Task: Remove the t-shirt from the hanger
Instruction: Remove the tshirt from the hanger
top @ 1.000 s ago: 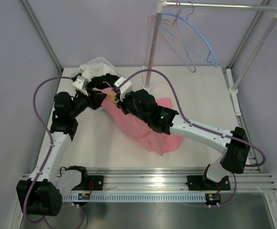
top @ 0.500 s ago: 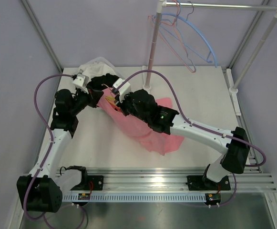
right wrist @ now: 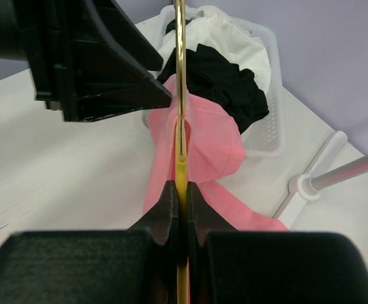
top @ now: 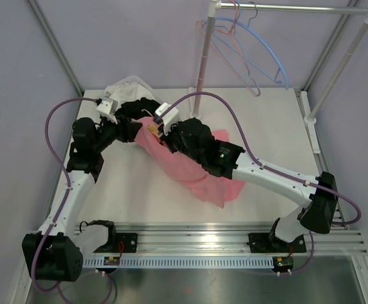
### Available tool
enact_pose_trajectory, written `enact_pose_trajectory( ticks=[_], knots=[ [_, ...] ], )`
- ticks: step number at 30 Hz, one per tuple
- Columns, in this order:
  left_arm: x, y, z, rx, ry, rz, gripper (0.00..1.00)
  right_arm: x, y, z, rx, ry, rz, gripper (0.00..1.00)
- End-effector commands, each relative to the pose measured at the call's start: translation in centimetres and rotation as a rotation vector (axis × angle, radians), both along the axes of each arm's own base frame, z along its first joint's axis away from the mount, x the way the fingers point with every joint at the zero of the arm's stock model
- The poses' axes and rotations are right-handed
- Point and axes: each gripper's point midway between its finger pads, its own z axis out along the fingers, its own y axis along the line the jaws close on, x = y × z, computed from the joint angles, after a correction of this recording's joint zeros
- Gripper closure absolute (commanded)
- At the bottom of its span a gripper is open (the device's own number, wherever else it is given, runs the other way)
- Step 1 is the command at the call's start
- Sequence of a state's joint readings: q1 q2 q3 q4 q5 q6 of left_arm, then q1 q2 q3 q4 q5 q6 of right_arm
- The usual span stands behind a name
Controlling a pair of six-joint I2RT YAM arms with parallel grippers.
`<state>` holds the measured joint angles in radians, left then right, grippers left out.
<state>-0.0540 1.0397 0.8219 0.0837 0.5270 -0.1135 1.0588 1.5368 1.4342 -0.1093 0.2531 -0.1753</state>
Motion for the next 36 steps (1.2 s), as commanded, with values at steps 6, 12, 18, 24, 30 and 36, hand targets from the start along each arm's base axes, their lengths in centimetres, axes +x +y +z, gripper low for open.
enact_pose_trajectory(
  ticks=[6, 12, 18, 24, 30, 36],
  knots=[
    [-3.1, -1.2, 4.2, -0.011, -0.203, -0.102, 0.33, 1.0, -1.1, 4.9, 0.138, -0.075, -0.101, 1.0],
    [-4.1, -2.2, 4.2, -0.007, -0.227, -0.18, 0.25, 0.9, 0.1, 5.4, 0.194, -0.067, -0.073, 1.0],
    [-2.7, -2.1, 3.3, -0.005, -0.165, -0.172, 0.21, 0.7, 1.1, 5.5, 0.228, -0.051, -0.042, 1.0],
    [-1.2, -1.6, 2.5, -0.003, -0.116, -0.122, 0.2, 0.3, 1.6, 5.3, 0.224, -0.037, -0.009, 1.0],
    [-0.9, -0.9, 2.6, 0.002, -0.125, -0.072, 0.62, 0.1, 1.6, 5.2, 0.213, -0.036, -0.004, 1.0],
    [-0.4, -0.5, 2.6, -0.003, -0.111, -0.045, 1.0, 0.1, 1.1, 5.2, 0.192, -0.047, -0.005, 1.0]
  ],
)
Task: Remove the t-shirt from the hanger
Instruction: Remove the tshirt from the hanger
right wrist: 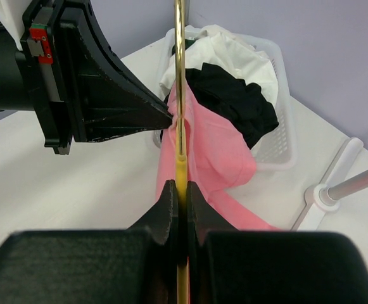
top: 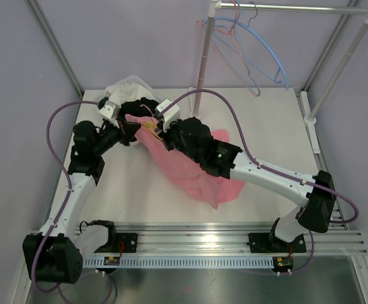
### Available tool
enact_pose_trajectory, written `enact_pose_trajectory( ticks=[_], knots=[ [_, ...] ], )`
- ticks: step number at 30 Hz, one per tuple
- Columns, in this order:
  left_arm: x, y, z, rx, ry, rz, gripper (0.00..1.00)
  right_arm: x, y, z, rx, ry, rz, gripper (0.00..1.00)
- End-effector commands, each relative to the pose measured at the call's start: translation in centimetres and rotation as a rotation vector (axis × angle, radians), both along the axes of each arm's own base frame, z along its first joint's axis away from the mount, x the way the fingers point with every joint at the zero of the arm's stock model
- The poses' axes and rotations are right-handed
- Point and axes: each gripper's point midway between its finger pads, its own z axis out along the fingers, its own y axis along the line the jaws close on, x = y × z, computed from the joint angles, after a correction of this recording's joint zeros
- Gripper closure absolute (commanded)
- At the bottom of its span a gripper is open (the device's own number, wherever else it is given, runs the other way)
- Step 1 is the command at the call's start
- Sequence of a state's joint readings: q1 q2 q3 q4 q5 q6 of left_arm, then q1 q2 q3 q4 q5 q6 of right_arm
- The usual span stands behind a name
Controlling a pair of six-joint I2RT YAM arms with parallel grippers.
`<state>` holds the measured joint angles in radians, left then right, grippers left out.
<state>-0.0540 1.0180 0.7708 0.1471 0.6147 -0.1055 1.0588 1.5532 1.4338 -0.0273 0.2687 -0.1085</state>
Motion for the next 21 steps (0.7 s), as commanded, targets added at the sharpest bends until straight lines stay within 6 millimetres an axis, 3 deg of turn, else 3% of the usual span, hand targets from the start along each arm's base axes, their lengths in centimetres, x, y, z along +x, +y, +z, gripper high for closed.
enact_pose_trajectory(
  ticks=[1, 9, 19, 21],
  knots=[
    [1.0, 0.8, 2.6, -0.002, -0.064, 0.052, 1.0, -0.6, 0.1, 4.0, 0.071, -0.068, 0.027, 1.0],
    [1.9, 1.6, 2.3, -0.016, -0.023, 0.095, 1.0, -1.3, -1.9, 2.4, -0.079, -0.063, 0.038, 1.0],
    [3.0, 2.2, 1.6, -0.006, 0.027, 0.127, 1.0, -2.5, -5.4, 6.0, 0.054, -0.129, -0.01, 1.0],
    [3.2, 2.3, 1.4, -0.004, 0.038, 0.133, 1.0, -2.9, -5.9, 5.7, 0.036, -0.118, -0.003, 1.0]
  ],
)
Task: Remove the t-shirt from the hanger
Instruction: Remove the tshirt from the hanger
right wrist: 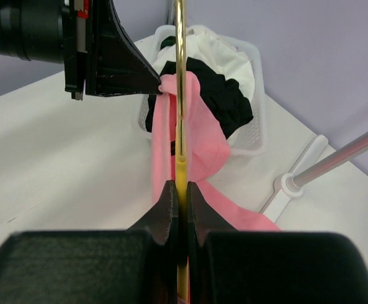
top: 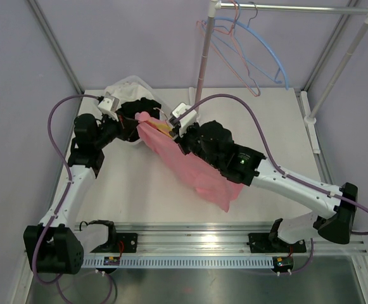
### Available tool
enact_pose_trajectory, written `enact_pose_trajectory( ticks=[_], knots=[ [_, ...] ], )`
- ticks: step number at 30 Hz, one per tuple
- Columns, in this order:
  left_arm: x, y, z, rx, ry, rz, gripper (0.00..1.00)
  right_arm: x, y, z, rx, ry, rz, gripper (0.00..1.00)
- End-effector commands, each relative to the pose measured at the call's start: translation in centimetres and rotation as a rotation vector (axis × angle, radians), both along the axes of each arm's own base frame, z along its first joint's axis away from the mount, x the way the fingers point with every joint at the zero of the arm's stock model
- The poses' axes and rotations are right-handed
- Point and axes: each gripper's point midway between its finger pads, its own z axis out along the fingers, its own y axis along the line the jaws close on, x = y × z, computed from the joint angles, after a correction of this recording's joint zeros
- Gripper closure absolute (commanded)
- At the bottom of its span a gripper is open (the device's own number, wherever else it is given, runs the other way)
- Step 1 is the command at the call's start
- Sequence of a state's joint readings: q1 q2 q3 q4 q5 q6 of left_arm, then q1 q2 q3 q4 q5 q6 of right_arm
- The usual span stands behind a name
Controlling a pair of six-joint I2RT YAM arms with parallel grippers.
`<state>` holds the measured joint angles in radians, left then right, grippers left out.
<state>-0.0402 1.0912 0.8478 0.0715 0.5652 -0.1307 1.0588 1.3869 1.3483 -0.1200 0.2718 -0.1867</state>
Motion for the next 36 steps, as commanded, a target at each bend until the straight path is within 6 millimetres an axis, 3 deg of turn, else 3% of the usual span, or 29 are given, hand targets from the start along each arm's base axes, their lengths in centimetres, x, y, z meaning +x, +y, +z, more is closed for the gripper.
enact_pose_trajectory(
  ticks=[1, 9, 15, 20, 24, 28, 31, 36],
  knots=[
    [1.5, 1.3, 1.8, 0.012, -0.044, 0.073, 1.0, -1.2, -1.8, 4.6, 0.103, -0.067, 0.004, 1.0],
    [1.5, 1.7, 2.0, 0.013, -0.048, 0.093, 1.0, -3.3, -2.9, 3.1, 0.005, 0.006, 0.076, 1.0],
    [1.5, 2.4, 2.6, 0.011, -0.066, 0.127, 1.0, -4.3, -4.2, 3.1, -0.017, -0.005, 0.098, 1.0],
    [2.3, 2.7, 1.7, 0.003, -0.009, 0.129, 1.0, -5.4, -5.5, 3.4, -0.002, -0.022, 0.127, 1.0],
    [2.7, 2.7, 1.3, 0.002, 0.016, 0.131, 1.0, -7.1, -5.8, 3.1, -0.012, -0.007, 0.197, 1.0],
    [2.8, 2.8, 1.4, 0.006, 0.016, 0.14, 1.0, -7.1, -6.0, 2.9, -0.019, -0.001, 0.194, 1.0],
    [3.0, 3.0, 0.9, 0.011, 0.036, 0.15, 1.0, -6.9, -6.1, 3.2, -0.01, -0.007, 0.18, 1.0],
    [3.9, 3.0, 0.0, 0.011, 0.086, 0.152, 1.0, -7.7, -7.5, 5.9, 0.11, -0.077, 0.18, 1.0]
  ],
)
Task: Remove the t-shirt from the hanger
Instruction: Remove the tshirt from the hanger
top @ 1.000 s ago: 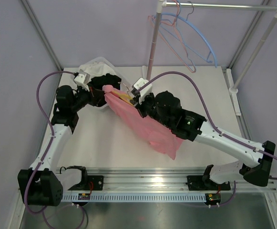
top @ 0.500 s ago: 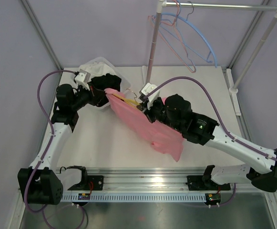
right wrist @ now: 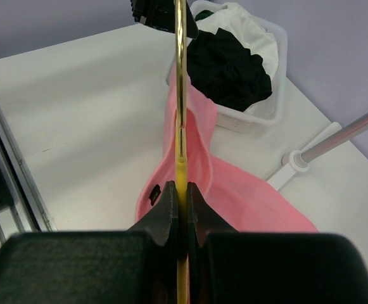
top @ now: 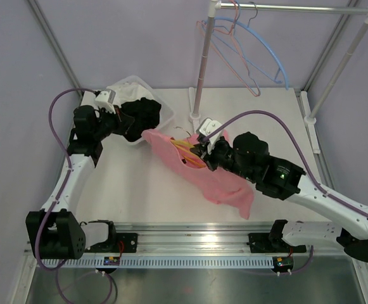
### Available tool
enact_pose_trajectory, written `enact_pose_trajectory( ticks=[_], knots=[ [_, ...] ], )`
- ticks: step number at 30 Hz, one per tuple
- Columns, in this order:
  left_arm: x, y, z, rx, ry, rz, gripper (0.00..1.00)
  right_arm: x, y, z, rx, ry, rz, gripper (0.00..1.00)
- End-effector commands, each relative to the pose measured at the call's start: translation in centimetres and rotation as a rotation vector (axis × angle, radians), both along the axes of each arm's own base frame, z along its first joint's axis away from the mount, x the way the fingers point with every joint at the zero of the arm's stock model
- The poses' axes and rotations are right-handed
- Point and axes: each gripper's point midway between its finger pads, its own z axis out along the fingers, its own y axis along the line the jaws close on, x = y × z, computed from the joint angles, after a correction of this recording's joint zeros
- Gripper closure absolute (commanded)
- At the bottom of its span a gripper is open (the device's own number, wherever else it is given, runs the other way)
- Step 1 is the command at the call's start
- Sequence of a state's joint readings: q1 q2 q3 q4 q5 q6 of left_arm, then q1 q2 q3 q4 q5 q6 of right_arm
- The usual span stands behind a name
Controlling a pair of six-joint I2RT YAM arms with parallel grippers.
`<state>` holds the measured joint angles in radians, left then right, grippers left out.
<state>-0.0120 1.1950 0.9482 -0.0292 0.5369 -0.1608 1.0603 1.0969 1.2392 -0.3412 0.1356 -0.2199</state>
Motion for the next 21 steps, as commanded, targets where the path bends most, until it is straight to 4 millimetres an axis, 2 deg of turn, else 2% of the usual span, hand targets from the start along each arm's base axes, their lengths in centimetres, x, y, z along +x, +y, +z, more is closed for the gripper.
enact_pose_trajectory(
  ticks=[1, 2, 3, 5, 7, 8, 9, 10, 11, 12, 13, 14, 15, 17, 18, 21],
  knots=[
    [1.8, 1.7, 1.0, 0.027, -0.026, 0.092, 1.0, -2.0, -1.5, 5.3, 0.174, -0.085, 0.052, 1.0],
    [2.1, 2.6, 0.9, 0.027, -0.025, 0.117, 1.0, -2.4, -1.6, 5.1, 0.18, -0.079, 0.066, 1.0],
    [2.0, 2.6, 1.0, 0.026, -0.027, 0.112, 1.0, -3.2, -2.0, 5.7, 0.201, -0.083, 0.092, 1.0],
    [1.9, 2.5, 1.1, 0.025, -0.029, 0.108, 1.0, -3.6, -2.1, 5.4, 0.201, -0.065, 0.104, 1.0],
    [1.3, 2.1, 1.3, 0.016, -0.045, 0.079, 1.0, -3.3, -2.1, 5.4, 0.197, -0.056, 0.088, 1.0],
    [1.0, 1.7, 1.8, 0.009, -0.072, 0.054, 0.97, -3.1, -2.1, 5.3, 0.191, -0.054, 0.081, 1.0],
    [0.2, 0.8, 3.1, 0.0, -0.131, -0.004, 0.87, -2.7, -1.8, 5.1, 0.184, -0.052, 0.065, 1.0],
    [-0.5, 0.4, 2.6, -0.003, -0.141, -0.031, 0.79, -2.4, -1.7, 5.2, 0.186, -0.057, 0.053, 1.0],
    [-1.0, 0.1, 3.0, -0.005, -0.17, -0.051, 0.62, -2.2, -1.6, 5.3, 0.186, -0.056, 0.044, 1.0],
    [-1.7, 0.2, 4.5, 0.0, -0.237, -0.052, 0.57, -1.7, -1.4, 5.1, 0.178, -0.054, 0.025, 1.0],
    [-2.2, 0.2, 4.1, 0.004, -0.246, -0.047, 0.54, -1.5, -1.4, 5.2, 0.183, -0.053, 0.014, 1.0],
    [-2.4, 0.6, 4.3, 0.01, -0.265, -0.021, 0.44, -1.0, -1.4, 5.1, 0.18, -0.051, -0.01, 0.99],
    [-3.1, 0.7, 5.6, 0.02, -0.319, -0.011, 0.41, -0.8, -1.4, 5.3, 0.186, -0.052, -0.023, 1.0],
    [-4.0, 1.1, 5.9, 0.03, -0.351, 0.011, 0.32, -0.4, -1.7, 5.5, 0.199, -0.054, -0.054, 1.0],
    [-4.8, 1.1, 7.2, 0.032, -0.406, 0.015, 0.29, -0.2, -1.7, 5.8, 0.215, -0.054, -0.065, 1.0],
    [-6.5, 0.6, 7.6, 0.035, -0.474, -0.021, 0.2, 0.1, -1.8, 6.1, 0.235, -0.05, -0.089, 1.0]
  ],
)
